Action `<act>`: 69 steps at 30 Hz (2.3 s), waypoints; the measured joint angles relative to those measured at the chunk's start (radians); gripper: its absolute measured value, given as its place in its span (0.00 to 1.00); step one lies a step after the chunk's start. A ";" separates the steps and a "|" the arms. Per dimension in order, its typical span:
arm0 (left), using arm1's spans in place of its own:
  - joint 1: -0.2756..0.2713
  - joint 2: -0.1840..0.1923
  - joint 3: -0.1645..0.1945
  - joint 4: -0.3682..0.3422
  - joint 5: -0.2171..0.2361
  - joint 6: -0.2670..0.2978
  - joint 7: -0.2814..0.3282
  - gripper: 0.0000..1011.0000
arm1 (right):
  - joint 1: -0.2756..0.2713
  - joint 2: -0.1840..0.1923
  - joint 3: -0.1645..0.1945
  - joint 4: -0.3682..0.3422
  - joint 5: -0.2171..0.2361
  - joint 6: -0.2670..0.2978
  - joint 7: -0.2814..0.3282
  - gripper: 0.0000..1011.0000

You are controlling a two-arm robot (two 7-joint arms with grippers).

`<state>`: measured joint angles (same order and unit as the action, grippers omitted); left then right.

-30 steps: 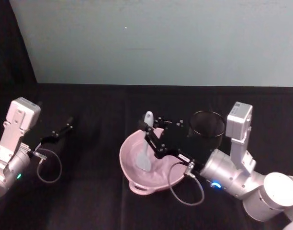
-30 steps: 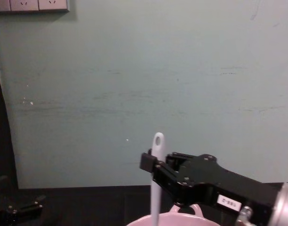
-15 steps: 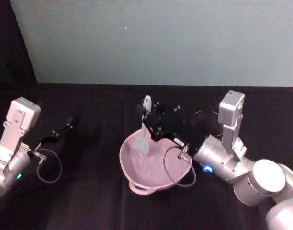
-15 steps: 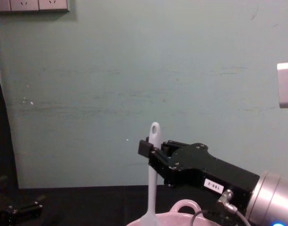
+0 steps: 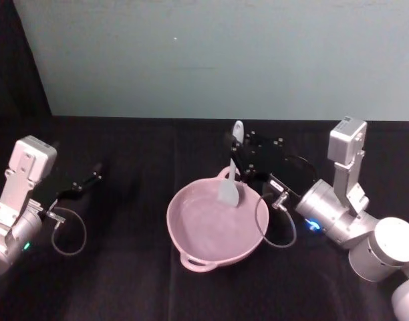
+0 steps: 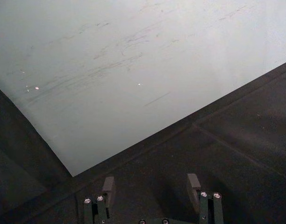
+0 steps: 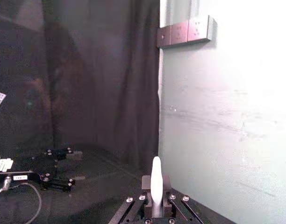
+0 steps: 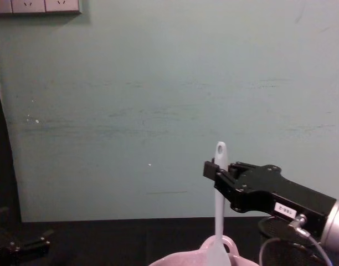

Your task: Use the one hand to pick up the spoon and stir the clear water in the bowl.

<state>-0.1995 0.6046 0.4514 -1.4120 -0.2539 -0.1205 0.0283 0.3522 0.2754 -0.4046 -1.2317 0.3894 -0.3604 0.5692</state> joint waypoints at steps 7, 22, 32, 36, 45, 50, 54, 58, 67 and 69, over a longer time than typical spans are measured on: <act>0.000 0.000 0.000 0.000 0.000 0.000 0.000 0.99 | -0.020 0.012 0.013 -0.026 0.003 0.025 -0.002 0.12; 0.000 0.000 0.000 0.000 0.000 0.000 0.000 0.99 | -0.078 0.070 0.047 -0.240 0.072 0.152 -0.015 0.12; 0.000 0.000 0.000 0.000 0.000 0.000 0.000 0.99 | -0.119 0.124 0.089 -0.385 0.135 0.254 -0.069 0.12; 0.000 0.000 0.000 0.000 0.000 0.000 0.000 0.99 | -0.136 0.145 0.117 -0.431 0.161 0.296 -0.106 0.12; 0.000 0.000 0.000 0.000 0.000 0.000 0.000 0.99 | -0.173 0.169 0.186 -0.477 0.219 0.330 -0.171 0.12; 0.000 0.000 0.000 0.000 0.000 0.000 0.000 0.99 | -0.184 0.163 0.209 -0.461 0.250 0.332 -0.191 0.12; 0.000 0.000 0.000 0.000 0.000 0.000 0.000 0.99 | -0.187 0.151 0.222 -0.430 0.274 0.331 -0.204 0.12; 0.000 0.000 0.000 0.000 0.000 0.000 0.000 0.99 | -0.184 0.139 0.227 -0.395 0.289 0.322 -0.205 0.12; 0.000 0.000 0.000 0.000 0.000 0.000 0.000 0.99 | -0.166 0.106 0.231 -0.293 0.345 0.297 -0.177 0.12; 0.000 0.000 0.000 0.000 0.000 0.000 0.000 0.99 | -0.162 0.103 0.228 -0.276 0.358 0.300 -0.172 0.12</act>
<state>-0.1996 0.6047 0.4514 -1.4120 -0.2539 -0.1205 0.0283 0.1900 0.3782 -0.1766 -1.5082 0.7471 -0.0604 0.3969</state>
